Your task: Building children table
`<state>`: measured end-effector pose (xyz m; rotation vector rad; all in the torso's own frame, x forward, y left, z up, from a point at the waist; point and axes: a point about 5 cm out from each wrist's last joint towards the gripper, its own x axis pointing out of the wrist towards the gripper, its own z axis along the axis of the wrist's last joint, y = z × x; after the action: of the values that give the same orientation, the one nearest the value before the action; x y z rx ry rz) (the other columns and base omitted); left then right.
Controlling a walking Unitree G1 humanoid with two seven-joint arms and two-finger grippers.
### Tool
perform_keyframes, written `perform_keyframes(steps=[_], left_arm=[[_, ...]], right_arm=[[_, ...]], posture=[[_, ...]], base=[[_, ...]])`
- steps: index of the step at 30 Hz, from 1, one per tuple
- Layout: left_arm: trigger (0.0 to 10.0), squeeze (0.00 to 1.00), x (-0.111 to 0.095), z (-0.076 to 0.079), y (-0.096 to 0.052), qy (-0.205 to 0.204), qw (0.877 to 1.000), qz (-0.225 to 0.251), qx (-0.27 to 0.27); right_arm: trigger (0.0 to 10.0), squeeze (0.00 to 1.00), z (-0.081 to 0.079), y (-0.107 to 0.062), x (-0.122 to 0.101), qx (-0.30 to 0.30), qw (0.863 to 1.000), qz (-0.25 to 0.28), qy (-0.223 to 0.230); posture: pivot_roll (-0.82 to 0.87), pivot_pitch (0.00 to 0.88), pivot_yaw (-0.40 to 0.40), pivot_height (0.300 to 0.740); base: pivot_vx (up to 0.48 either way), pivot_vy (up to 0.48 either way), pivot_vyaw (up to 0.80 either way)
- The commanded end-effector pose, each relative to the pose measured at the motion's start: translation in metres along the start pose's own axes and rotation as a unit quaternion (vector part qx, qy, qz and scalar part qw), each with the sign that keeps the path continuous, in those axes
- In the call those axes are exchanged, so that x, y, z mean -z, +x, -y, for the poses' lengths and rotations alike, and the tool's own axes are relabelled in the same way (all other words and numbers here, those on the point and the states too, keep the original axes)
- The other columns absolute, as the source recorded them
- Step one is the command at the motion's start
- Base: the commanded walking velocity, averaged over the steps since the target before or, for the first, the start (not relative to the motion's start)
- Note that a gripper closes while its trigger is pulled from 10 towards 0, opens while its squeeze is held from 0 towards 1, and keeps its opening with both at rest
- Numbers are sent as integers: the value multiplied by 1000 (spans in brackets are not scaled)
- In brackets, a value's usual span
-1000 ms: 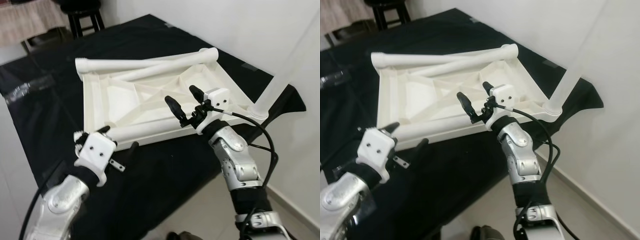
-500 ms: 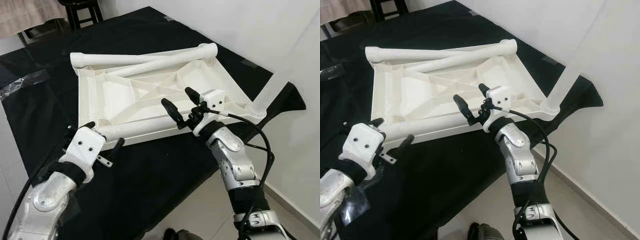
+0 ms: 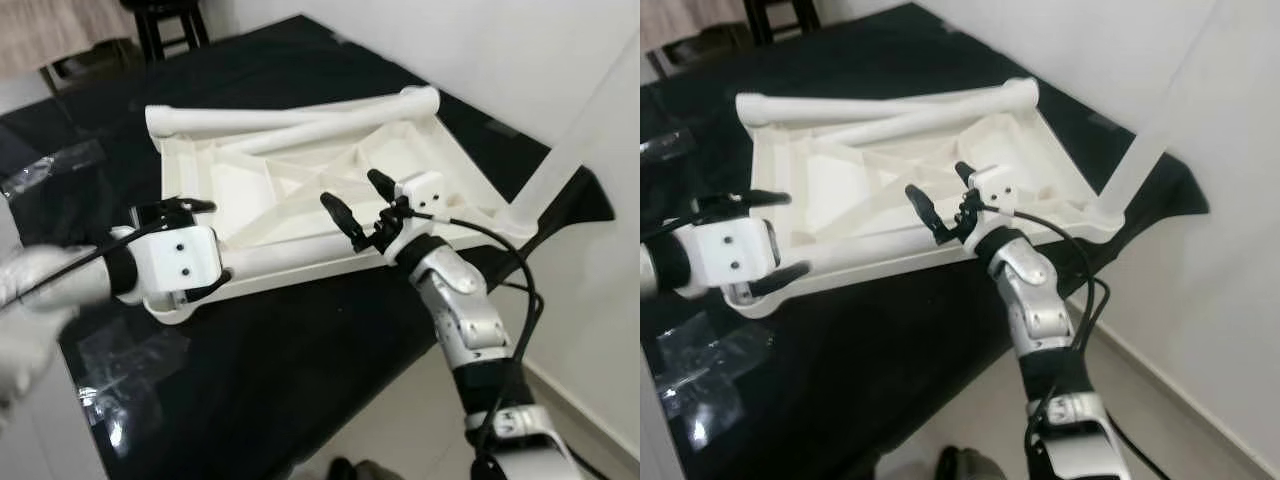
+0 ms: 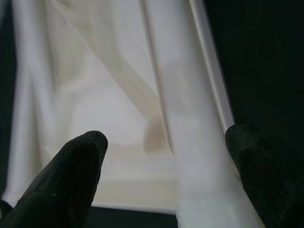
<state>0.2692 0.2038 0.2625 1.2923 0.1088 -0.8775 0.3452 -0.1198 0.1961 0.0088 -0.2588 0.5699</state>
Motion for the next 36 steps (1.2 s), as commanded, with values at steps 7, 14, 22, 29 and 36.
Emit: perform_keyframes(steps=[7, 14, 22, 29, 36], left_arm=[[10000, 0, 33, -24, 28, -17, 984, -74, 160], [10000, 0, 28, -42, 56, -69, 968, -60, 236], [10000, 0, 26, -51, 69, -15, 948, -101, 300], [10000, 0, 29, -54, 81, 34, 944, -136, 299], [0, 0, 29, -48, 91, 76, 942, -143, 293]], right_arm=[[10000, 0, -2, 4, 0, 2, 1000, 6, -5], [10000, 0, -6, 9, 0, 1, 1000, 13, -4], [10000, 0, -9, 10, 1, 4, 1000, 16, 1], [10000, 0, -7, 10, 0, 10, 1000, 19, 1], [10000, 0, -4, 9, -1, 14, 1000, 21, 1]], posture=[[156, 132, -27, 740], [168, 105, -6, 740], [163, 106, 9, 740], [153, 114, 16, 740], [131, 119, 11, 740]], base=[[0, 0, 0], [0, 0, 0], [0, 0, 0], [0, 0, 0], [0, 0, 0]])
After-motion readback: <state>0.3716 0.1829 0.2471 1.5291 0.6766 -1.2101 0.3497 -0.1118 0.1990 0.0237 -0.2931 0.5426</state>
